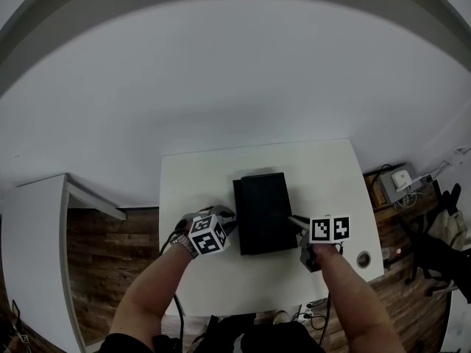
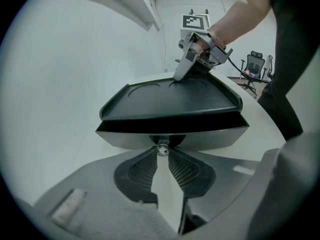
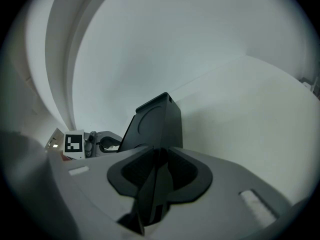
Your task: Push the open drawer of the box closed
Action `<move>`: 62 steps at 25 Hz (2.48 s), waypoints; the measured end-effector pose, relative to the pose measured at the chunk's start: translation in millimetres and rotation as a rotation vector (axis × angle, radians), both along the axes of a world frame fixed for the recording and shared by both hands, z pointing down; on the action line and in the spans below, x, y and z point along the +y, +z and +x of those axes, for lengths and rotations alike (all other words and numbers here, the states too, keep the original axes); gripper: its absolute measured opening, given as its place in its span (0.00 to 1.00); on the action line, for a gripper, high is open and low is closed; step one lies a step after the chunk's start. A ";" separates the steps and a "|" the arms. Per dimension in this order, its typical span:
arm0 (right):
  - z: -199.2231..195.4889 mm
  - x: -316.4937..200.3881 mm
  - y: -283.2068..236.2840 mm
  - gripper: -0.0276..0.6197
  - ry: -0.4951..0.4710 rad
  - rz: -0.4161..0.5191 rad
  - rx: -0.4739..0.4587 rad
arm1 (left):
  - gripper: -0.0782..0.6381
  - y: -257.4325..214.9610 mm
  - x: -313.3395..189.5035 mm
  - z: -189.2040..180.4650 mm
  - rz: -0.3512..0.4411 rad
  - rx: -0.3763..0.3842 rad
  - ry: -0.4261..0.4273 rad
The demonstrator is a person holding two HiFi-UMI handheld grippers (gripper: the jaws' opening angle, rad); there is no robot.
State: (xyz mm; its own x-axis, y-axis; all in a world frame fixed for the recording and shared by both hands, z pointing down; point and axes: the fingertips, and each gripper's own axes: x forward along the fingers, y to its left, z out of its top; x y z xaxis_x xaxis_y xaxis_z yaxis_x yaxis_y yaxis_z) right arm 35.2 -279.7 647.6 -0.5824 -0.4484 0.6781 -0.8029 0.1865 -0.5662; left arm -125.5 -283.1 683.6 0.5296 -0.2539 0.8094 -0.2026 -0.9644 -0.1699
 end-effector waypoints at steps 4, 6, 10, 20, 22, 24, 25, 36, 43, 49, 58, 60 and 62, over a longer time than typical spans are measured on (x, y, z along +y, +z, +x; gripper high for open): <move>0.4 -0.8 0.0 0.19 0.000 0.002 0.001 | 0.21 0.2 -0.9 8.0 -0.005 0.009 0.010; 0.2 -0.9 0.0 0.19 0.001 0.001 0.001 | 0.21 0.2 -1.4 12.2 -0.007 0.014 0.015; 0.1 -0.4 0.2 0.19 0.003 0.000 0.001 | 0.21 0.0 -1.7 20.1 -0.008 0.022 0.026; -0.8 -0.6 0.2 0.19 0.003 -0.002 0.000 | 0.21 1.2 -2.5 27.4 -0.004 0.012 0.044; -0.8 -1.4 -0.2 0.19 0.001 -0.003 0.000 | 0.21 1.0 -3.2 27.7 -0.008 0.014 0.038; -0.1 -2.3 -0.9 0.19 0.000 -0.001 0.001 | 0.21 0.5 -4.1 27.9 -0.015 0.021 0.024; 0.3 -2.6 -1.1 0.19 0.000 0.000 0.001 | 0.21 0.4 -4.5 27.9 -0.022 0.026 0.014; 4.6 -1.6 -4.6 0.25 -0.027 0.080 -0.076 | 0.24 -22.1 16.7 -19.1 -0.025 0.117 -0.243; 18.6 30.4 -49.5 0.04 -0.060 0.195 -0.150 | 0.12 -75.1 108.4 -35.0 -0.220 0.433 -0.530; 26.9 103.8 -102.9 0.05 -0.184 0.265 -0.296 | 0.12 -127.6 192.9 11.0 -0.313 0.771 -0.685; 41.9 252.0 -133.9 0.05 -0.325 0.219 -0.537 | 0.12 -165.8 319.2 92.4 -0.414 1.073 -0.799; 48.3 280.9 -135.5 0.05 -0.333 0.200 -0.586 | 0.11 -164.7 345.2 106.5 -0.451 1.112 -0.825; 55.1 304.6 -137.4 0.05 -0.331 0.180 -0.621 | 0.12 -162.0 366.3 119.8 -0.484 1.124 -0.839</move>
